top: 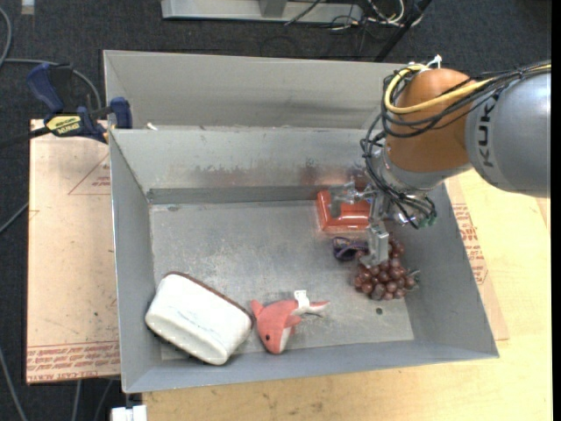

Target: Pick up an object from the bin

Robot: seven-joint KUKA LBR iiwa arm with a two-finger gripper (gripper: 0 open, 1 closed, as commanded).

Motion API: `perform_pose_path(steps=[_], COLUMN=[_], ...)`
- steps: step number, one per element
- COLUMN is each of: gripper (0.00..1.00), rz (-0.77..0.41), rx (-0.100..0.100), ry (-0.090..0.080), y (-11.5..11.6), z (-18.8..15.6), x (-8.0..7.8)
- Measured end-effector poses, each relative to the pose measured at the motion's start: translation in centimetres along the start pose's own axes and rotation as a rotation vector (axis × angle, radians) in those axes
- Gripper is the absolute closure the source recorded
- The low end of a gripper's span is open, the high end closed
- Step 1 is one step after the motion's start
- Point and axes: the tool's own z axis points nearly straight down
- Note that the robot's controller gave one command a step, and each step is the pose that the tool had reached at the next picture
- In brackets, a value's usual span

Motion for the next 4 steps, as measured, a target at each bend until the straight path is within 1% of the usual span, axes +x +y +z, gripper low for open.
perform_pose_path(steps=[1,2,3,4], gripper=[0.00,1.00,0.00,1.00], rz=[0.023,-0.209,-0.210,-0.209], rx=[-0.002,0.000,-0.003,-0.001], ry=[0.001,-0.007,-0.002,-0.003], y=[-0.6,-0.2,-0.2,-0.3], z=[0.8,2.3,2.4,2.3], x=[-1.1,2.0,2.1,2.1])
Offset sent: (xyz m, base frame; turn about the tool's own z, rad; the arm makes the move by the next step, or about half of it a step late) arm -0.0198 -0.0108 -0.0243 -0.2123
